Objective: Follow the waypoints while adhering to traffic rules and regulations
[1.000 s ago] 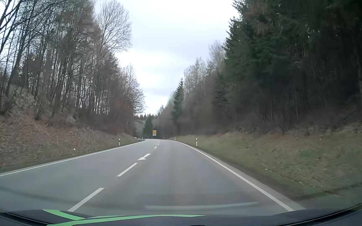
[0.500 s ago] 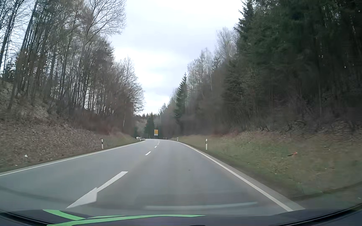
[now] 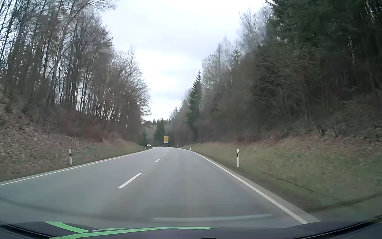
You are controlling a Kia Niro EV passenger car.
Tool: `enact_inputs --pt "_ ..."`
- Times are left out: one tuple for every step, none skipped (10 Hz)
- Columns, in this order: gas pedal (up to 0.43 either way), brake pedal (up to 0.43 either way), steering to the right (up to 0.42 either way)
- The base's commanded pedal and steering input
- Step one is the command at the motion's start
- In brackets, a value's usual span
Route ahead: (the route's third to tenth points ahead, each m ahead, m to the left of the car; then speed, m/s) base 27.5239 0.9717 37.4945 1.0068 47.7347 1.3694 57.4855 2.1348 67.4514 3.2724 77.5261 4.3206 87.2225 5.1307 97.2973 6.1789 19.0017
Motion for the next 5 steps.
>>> enact_inputs --pt "0.169 0.000 -0.007" --pt "0.169 0.000 -0.007" --pt "0.169 0.000 -0.007" --pt "0.169 0.000 -0.007" --pt "0.169 0.000 -0.007"
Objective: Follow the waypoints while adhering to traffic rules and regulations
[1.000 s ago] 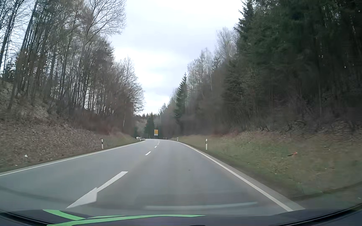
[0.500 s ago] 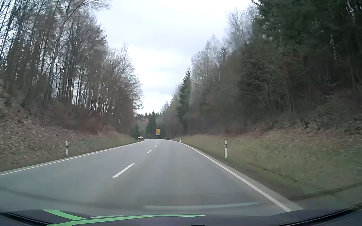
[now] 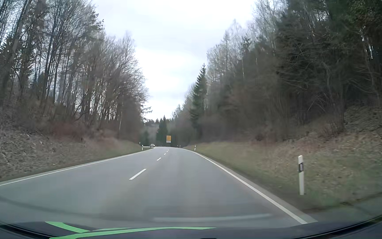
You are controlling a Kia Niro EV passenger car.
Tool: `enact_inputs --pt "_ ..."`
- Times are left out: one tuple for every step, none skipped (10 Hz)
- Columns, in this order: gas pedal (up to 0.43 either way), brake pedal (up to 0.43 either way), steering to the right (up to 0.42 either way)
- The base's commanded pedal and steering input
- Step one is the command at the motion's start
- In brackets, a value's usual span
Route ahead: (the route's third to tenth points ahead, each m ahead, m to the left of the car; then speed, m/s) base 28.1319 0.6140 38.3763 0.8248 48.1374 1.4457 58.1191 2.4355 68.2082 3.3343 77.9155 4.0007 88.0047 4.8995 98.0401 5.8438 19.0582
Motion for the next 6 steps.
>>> enact_inputs --pt "0.169 0.000 -0.008" --pt "0.169 0.000 -0.008" --pt "0.169 0.000 -0.008" --pt "0.169 0.000 -0.008" --pt "0.169 0.000 -0.007" --pt "0.169 0.000 -0.008"
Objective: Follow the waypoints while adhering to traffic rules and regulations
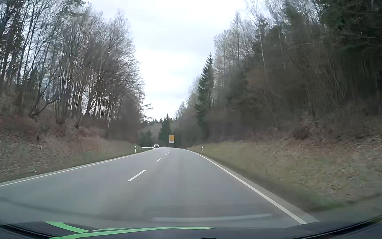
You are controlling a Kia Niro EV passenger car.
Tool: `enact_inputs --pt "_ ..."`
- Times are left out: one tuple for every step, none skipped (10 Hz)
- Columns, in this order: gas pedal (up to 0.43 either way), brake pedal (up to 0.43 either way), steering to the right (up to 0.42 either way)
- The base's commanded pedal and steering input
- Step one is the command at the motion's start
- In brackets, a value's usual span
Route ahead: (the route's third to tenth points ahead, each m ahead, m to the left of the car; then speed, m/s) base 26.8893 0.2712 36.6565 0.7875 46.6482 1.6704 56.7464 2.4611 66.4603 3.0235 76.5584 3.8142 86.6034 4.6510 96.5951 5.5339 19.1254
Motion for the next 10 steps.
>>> enact_inputs --pt "0.169 0.000 -0.008" --pt "0.169 0.000 -0.008" --pt "0.169 0.000 -0.007" --pt "0.169 0.000 -0.007" --pt "0.169 0.000 -0.007" --pt "0.169 0.000 -0.007" --pt "0.169 0.000 -0.006" --pt "0.157 0.000 -0.006" --pt "0.157 0.000 -0.005" --pt "0.157 0.000 -0.005"
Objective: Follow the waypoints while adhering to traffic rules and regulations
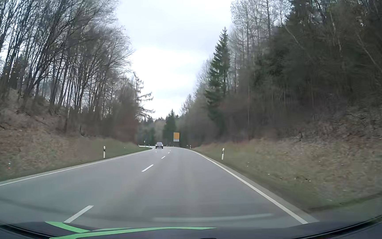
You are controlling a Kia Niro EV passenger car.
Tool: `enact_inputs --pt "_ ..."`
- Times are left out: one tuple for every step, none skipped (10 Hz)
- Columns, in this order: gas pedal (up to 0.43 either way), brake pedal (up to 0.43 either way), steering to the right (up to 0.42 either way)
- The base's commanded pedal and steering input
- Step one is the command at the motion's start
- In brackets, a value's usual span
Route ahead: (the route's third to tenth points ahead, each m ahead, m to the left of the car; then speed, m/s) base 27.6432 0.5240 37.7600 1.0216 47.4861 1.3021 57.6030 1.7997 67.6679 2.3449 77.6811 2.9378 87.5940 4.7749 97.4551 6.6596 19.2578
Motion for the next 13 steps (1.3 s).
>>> enact_inputs --pt "0.157 0.000 -0.005" --pt "0.157 0.000 -0.005" --pt "0.157 0.000 -0.005" --pt "0.157 0.000 -0.005" --pt "0.157 0.000 -0.005" --pt "0.150 0.000 -0.005" --pt "0.150 0.000 -0.005" --pt "0.150 0.000 -0.005" --pt "0.150 0.000 -0.005" --pt "0.150 0.000 -0.005" --pt "0.150 0.000 -0.006" --pt "0.150 0.000 -0.005" --pt "0.150 0.000 -0.006"
